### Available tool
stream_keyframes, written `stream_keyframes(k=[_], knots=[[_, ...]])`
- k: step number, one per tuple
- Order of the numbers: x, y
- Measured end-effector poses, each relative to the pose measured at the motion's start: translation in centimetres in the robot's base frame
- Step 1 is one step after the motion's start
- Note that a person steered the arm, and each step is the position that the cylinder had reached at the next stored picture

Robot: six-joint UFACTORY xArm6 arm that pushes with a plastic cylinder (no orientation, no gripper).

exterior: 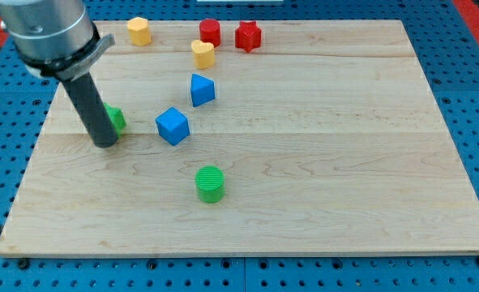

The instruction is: Slide the green circle to the left

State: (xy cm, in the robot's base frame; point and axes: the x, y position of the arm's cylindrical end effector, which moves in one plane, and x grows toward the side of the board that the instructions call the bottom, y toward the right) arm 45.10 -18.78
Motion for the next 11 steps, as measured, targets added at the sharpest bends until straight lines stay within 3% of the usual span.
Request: stream_keyframes(k=[2,3,4,5,6,7,8,9,11], knots=[[-2.8,0.3],[-1.3,3.2],[5.0,3.6],[10.0,9.7],[15.1,11.0],[16.7,14.4],[14.3,22.7],[10.8,20.8],[8.6,7.2]])
